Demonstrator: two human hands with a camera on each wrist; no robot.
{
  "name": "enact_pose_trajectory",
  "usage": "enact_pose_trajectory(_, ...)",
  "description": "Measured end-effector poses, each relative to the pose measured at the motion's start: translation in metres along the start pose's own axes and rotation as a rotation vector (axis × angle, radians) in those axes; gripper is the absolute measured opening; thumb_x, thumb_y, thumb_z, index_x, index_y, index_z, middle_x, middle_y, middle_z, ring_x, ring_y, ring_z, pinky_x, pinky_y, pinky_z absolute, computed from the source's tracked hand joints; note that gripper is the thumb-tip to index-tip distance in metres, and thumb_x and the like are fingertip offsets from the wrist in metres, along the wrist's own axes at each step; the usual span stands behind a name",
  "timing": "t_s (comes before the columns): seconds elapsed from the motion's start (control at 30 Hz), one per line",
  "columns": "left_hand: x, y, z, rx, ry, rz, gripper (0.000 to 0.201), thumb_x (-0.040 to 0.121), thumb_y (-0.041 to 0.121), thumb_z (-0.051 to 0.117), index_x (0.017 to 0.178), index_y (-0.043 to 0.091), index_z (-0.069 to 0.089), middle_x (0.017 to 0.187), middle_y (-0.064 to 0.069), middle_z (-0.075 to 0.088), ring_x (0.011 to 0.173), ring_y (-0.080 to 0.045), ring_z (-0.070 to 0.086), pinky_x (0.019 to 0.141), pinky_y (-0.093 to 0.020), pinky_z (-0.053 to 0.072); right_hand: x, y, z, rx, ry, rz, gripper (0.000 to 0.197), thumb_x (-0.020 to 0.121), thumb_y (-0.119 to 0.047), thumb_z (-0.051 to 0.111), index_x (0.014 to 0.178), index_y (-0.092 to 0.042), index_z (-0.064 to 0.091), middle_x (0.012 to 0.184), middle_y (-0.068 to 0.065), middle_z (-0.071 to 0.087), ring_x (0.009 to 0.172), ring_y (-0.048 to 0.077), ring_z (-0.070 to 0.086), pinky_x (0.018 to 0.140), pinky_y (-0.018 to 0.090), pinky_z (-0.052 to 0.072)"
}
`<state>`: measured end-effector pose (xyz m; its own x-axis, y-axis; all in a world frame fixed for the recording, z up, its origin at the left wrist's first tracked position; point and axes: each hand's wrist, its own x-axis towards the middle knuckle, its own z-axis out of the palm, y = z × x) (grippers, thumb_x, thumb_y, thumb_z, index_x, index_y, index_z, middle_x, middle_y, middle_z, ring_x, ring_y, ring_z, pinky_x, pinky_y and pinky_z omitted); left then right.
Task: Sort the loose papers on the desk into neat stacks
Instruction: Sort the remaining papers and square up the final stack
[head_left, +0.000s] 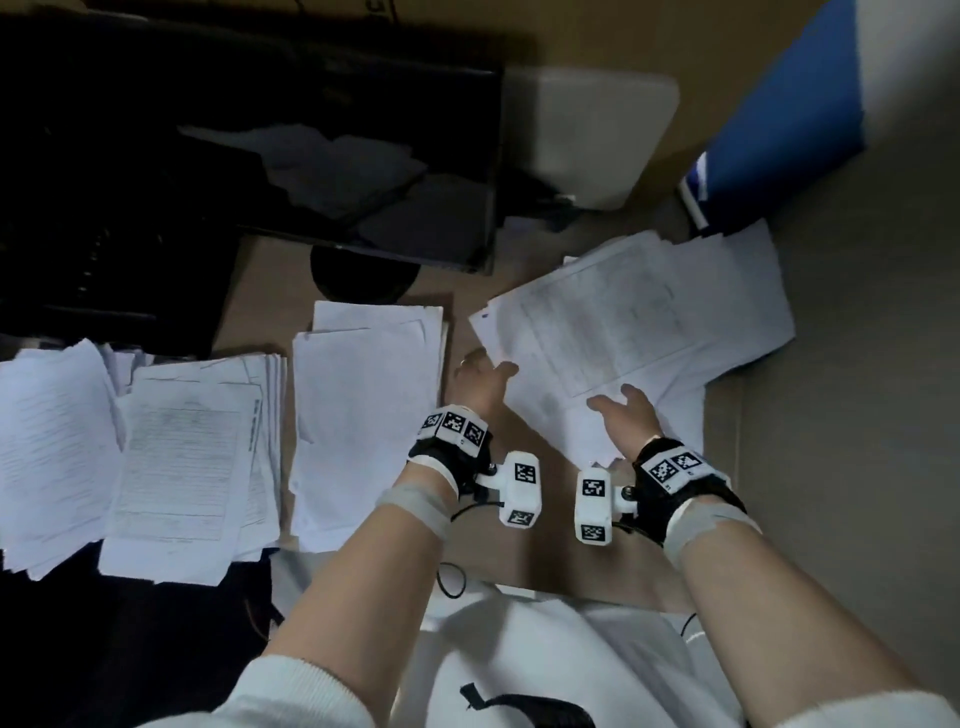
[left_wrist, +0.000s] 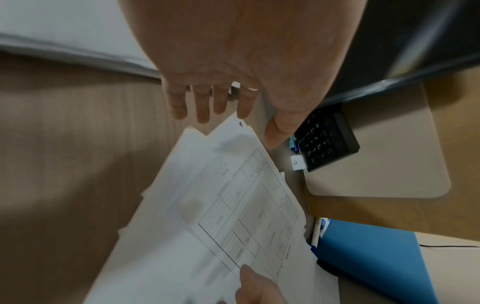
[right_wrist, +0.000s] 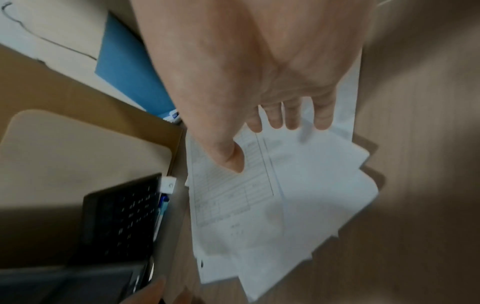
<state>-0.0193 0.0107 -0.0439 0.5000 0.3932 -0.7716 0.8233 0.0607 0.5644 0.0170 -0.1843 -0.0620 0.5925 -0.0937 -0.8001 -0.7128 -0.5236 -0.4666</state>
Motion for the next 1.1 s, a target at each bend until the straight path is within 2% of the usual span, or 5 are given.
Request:
enact_pose_trajectory(0.17,0.021,0.018,0.03,0.087,0.019,-0.001,0.064,0.091,0.031,0.064,0.15,0.024,0.04,0.157,-0.01,0.03,0.132,-0.03,0.047,0.092,-0.029,0.038,0.026,-0.005,-0.032,0.1,0.036,0.128,0.084,0.092,-0.024,0.064,0.154,-0.001,0.011,0.151,0.02,0.035,0.129,0.032,0.045,0.104,0.041,0.041)
enact_pose_trajectory(0.47,0.066,0.054,0.046,0.278,0.142,-0.086,0.082,0.087,0.04,0.066,0.156,0.034,0.022,0.166,0.0,-0.016,0.153,-0.031,0.001,0.121,-0.052,0.016,0.065,-0.027,-0.056,-0.031,0.217,0.308,0.076,0.071,-0.058,0.069,0.112,0.005,0.058,0.086,0.008,0.064,0.075,0.025,0.064,0.077,0.037,0.055)
enact_pose_trajectory(0.73,0.115,0.093,0.06,0.57,0.071,-0.008,0.085,0.086,0.051,0.062,0.157,0.029,0.02,0.16,-0.01,0.023,0.147,-0.038,0.015,0.117,-0.054,0.022,0.094,-0.037,-0.06,0.017,0.236,0.296,0.07,0.077,-0.041,0.076,0.126,0.003,0.052,0.114,0.014,0.066,0.088,0.027,0.064,0.061,0.022,0.041)
enact_pose_trajectory(1.0,0.11,0.081,0.066,0.702,0.018,-0.043,0.065,0.081,0.057,0.062,0.139,0.027,0.054,0.153,-0.008,0.024,0.142,-0.034,0.021,0.114,-0.049,0.02,0.099,-0.043,-0.054,0.07,0.277,0.298,0.064,0.077,-0.046,0.07,0.118,0.001,0.053,0.112,0.018,0.062,0.096,0.029,0.061,0.079,0.04,0.054)
enact_pose_trajectory(1.1,0.102,0.072,0.065,0.661,0.015,-0.041,0.083,0.078,0.058,0.064,0.149,0.025,0.037,0.151,-0.004,0.037,0.139,-0.033,0.031,0.113,-0.051,0.03,0.104,-0.033,-0.057,0.112,0.196,0.362,0.044,0.074,-0.05,0.067,0.081,-0.007,0.061,0.092,0.011,0.067,0.079,0.025,0.058,0.082,0.042,0.054)
